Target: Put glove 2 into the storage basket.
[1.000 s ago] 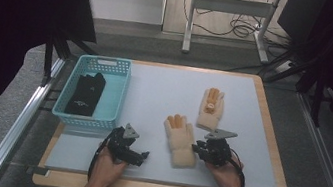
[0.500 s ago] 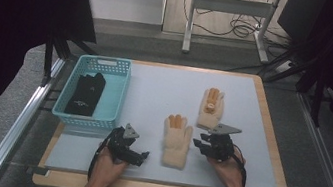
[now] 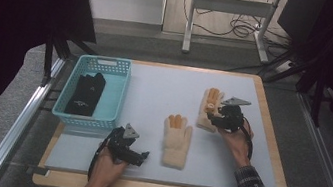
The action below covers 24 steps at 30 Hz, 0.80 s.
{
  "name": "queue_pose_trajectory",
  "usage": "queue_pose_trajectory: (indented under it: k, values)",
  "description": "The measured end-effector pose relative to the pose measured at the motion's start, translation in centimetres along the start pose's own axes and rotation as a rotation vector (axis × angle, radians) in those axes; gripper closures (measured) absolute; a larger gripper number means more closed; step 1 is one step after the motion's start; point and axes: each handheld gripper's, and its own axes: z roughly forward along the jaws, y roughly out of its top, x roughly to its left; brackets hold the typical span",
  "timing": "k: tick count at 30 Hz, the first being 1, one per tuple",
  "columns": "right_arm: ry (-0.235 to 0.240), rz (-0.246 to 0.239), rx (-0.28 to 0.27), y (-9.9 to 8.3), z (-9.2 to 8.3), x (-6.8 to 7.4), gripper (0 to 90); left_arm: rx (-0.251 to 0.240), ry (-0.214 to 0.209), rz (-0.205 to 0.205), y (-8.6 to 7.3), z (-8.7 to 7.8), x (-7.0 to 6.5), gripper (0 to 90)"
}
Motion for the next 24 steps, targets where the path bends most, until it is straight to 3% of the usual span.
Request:
queue_pose_trajectory:
  k: [9,14,19,24]
  values:
    - [0.006,-0.014,0.033,1.1,3.0,-1.1,39.9,-0.002,0.000,0.000,0.0,0.0,0.0,0.4]
    - [-0.003,-0.031,0.057,0.7,4.4,-1.0,43.8,-0.002,0.001,0.000,0.0,0.0,0.0,0.4]
    - [-0.014,0.024,0.071,0.6,4.4,-1.0,58.2,-0.002,0.002,0.001,0.0,0.0,0.0,0.4]
    - [0.004,0.038,0.051,0.7,3.3,-1.3,60.2,-0.002,0.003,0.000,0.0,0.0,0.0,0.4]
